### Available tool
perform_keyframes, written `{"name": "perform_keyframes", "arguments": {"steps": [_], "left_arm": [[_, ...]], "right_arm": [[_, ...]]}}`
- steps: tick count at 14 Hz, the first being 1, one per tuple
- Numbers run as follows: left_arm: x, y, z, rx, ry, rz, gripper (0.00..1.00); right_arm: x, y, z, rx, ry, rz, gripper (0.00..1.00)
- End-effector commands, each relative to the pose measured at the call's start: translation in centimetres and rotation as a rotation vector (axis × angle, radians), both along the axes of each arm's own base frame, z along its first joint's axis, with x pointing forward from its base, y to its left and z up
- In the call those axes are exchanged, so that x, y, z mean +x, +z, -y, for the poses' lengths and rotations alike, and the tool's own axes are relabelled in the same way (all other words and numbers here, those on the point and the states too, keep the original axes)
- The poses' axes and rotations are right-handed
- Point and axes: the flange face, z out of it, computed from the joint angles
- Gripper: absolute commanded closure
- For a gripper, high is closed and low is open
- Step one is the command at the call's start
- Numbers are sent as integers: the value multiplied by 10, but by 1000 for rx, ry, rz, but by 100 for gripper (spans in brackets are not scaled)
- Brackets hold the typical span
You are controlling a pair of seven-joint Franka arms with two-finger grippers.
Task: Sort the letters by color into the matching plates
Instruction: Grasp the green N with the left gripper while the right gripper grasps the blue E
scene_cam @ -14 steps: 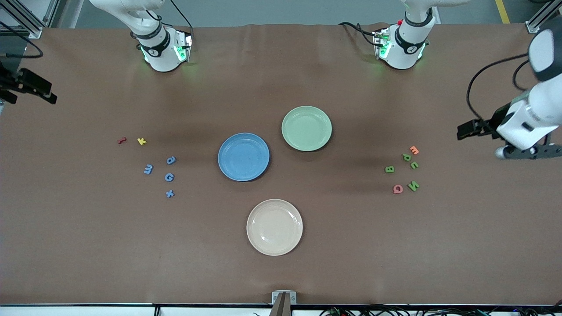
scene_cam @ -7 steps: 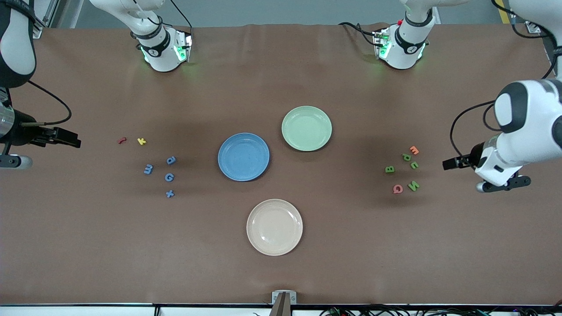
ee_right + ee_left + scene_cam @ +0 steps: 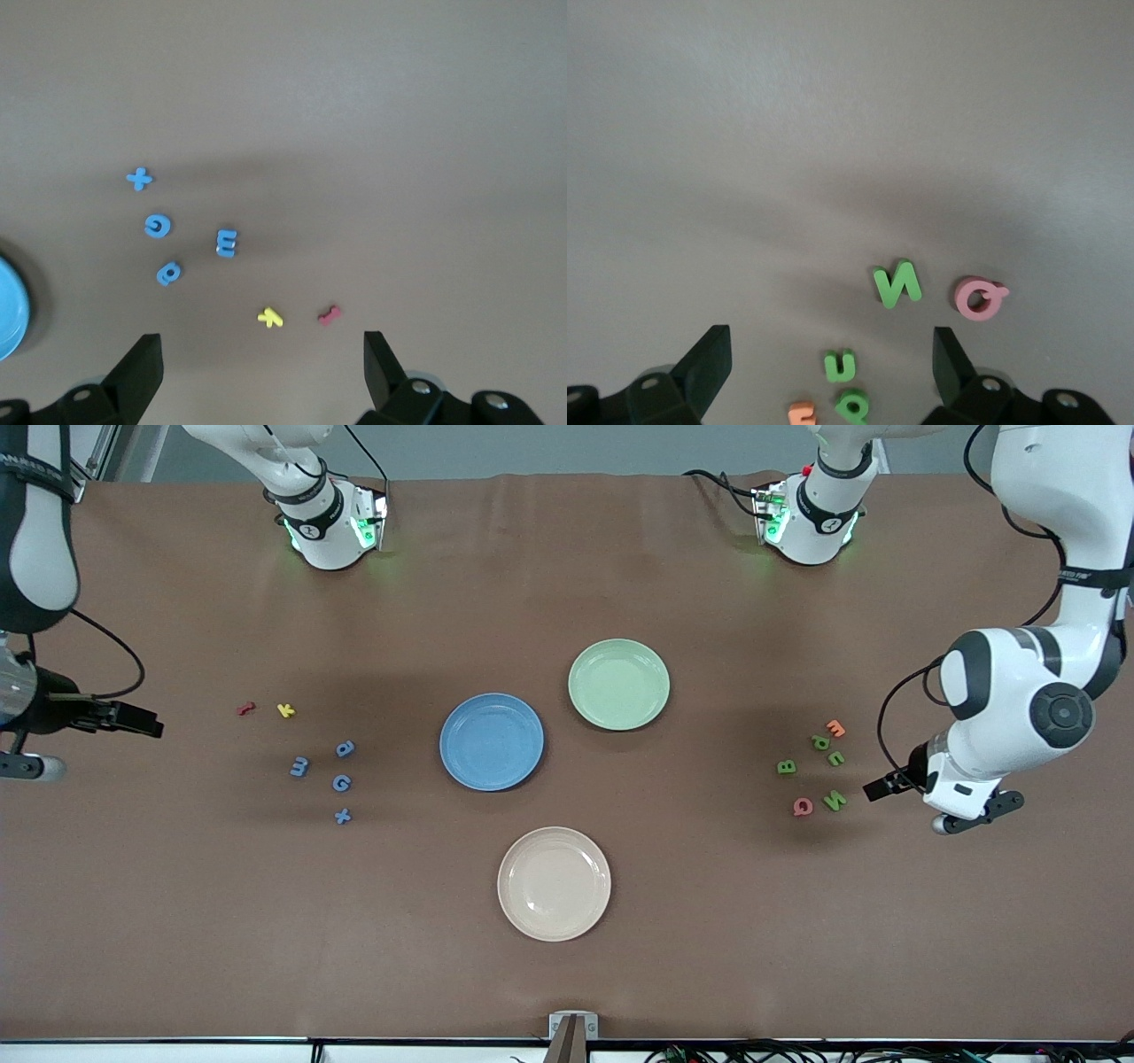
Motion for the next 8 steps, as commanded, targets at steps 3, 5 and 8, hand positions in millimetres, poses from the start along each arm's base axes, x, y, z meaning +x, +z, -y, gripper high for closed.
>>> {"name": "perform_keyframes", "arguments": {"steps": [3,5,8], "left_arm": [[-6,-34,16,-2,93,-3,0],[-5,-47,16,-2,121,2,0],[-4,-67,20,-3,169,19,0]], "right_arm": [[-10,-64,-4,20,-52,72,0],[-8,-96,-28,30,-85,96,0],[-6,-169,-43,20,-94,124,3]]}}
